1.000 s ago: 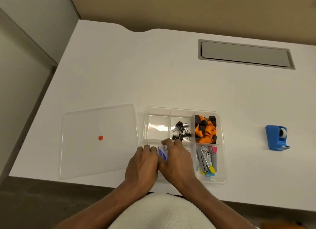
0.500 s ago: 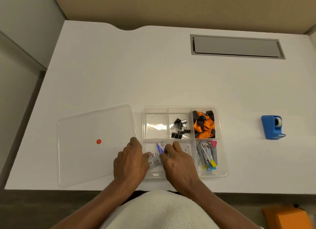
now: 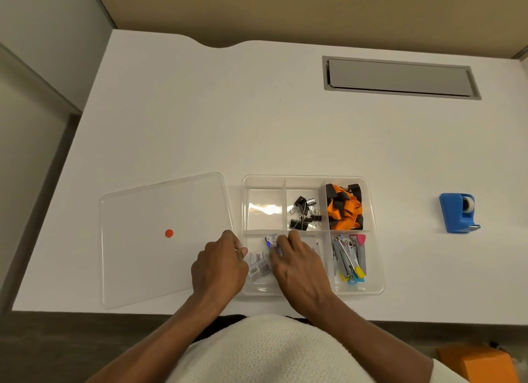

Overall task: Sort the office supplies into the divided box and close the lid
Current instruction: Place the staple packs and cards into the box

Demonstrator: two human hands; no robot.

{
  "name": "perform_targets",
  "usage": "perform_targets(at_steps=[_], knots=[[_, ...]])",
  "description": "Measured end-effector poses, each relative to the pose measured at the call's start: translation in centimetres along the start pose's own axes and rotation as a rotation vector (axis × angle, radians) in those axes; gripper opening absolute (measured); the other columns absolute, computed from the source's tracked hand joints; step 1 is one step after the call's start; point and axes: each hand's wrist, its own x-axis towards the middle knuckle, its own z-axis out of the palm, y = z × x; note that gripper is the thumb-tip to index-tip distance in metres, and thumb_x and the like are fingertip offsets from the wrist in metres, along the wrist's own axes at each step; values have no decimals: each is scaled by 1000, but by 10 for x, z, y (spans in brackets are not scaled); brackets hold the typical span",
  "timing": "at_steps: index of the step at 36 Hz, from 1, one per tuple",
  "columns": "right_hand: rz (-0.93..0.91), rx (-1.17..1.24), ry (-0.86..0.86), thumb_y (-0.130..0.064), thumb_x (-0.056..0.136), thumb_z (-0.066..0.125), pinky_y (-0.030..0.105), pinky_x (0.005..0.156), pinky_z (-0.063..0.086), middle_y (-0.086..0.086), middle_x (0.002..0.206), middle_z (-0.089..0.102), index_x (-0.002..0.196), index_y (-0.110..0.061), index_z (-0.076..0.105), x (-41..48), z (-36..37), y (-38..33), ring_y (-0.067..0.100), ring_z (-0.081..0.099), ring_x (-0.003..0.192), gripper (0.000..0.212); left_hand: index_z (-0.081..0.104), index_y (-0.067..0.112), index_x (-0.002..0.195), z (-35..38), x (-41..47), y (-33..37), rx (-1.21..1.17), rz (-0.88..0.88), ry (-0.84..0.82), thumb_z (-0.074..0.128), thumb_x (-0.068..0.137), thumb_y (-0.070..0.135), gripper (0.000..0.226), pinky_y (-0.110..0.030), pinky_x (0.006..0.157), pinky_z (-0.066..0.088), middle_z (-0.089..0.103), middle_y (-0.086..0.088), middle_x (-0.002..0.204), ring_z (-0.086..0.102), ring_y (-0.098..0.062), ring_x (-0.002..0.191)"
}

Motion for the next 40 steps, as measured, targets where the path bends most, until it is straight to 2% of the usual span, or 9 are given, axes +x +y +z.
perform_targets(at_steps=[4, 8, 14, 19, 23, 28, 33, 37, 40], knots=[[29, -10, 3, -11, 67, 87, 36, 58, 55, 15, 90, 67, 88, 0, 75, 5, 5, -4, 31, 65, 94, 27, 60, 25, 101, 0, 3, -1, 11, 15, -2, 61, 100, 36, 10, -30, 63, 52, 72, 6, 92, 66, -15, 77], [25, -2, 16, -9, 73, 82, 39, 63, 55, 18, 90, 66, 84, 1, 73, 11, 13, -5, 34, 62, 96, 17, 59, 25, 99, 1, 5, -1, 23, 26, 4, 63, 100, 35, 11, -23, 52, 39, 66, 10, 85, 60, -9, 69], [-4, 95, 77, -15, 77, 74, 38, 65, 48, 13, 95, 63, 73, -7, 71, 3, 20, 0, 32, 52, 102, 10, 59, 26, 94, 1, 8, 1, 17, 8, 4, 66, 98, 33, 11, -23, 53, 39, 65, 10, 82, 59, -8, 66], [-37, 114, 4, -25, 84, 72, 39, 71, 56, 9, 108, 69, 91, -12, 77, -5, 21, 8, 30, 56, 112, 16, 59, 25, 96, 0, 5, 2, 21, 1, -6, 65, 98, 31, 9, -25, 55, 40, 70, 6, 88, 64, -13, 73], [-51, 111, -61, -25, 78, 78, 33, 65, 50, 2, 94, 69, 95, -15, 70, -3, 16, 11, 24, 56, 101, 21, 59, 25, 99, -1, 5, 4, 46, -4, -4, 63, 100, 35, 11, -24, 53, 37, 70, 6, 91, 63, -12, 74], [-74, 191, -85, -27, 78, 81, 36, 65, 50, 2, 101, 66, 118, -16, 58, 2, 12, 12, 24, 52, 104, 47, 60, 25, 101, -1, 5, 4, 65, -10, -9, 63, 99, 36, 12, -24, 56, 39, 70, 7, 93, 61, -11, 74], [-136, 137, -131, -26, 90, 71, 41, 70, 55, 7, 109, 66, 121, -11, 63, -1, 10, 11, 27, 50, 110, 35, 60, 25, 101, 1, 5, 3, 61, -18, -17, 65, 99, 35, 11, -26, 61, 45, 69, 7, 93, 62, -12, 76], [-146, 196, -146, -34, 91, 72, 37, 68, 48, 3, 114, 67, 123, -14, 65, 6, 8, 18, 24, 47, 112, 38, 62, 24, 103, 0, 5, 3, 51, -24, -18, 66, 98, 33, 11, -27, 63, 47, 71, 6, 96, 62, -12, 77], [-124, 248, -104, -28, 90, 73, 36, 66, 50, 2, 117, 68, 129, -16, 61, 13, 3, 22, 23, 51, 112, 42, 62, 24, 103, 0, 5, 3, 44, -32, -19, 66, 98, 34, 11, -29, 65, 51, 71, 5, 95, 65, -14, 79]])
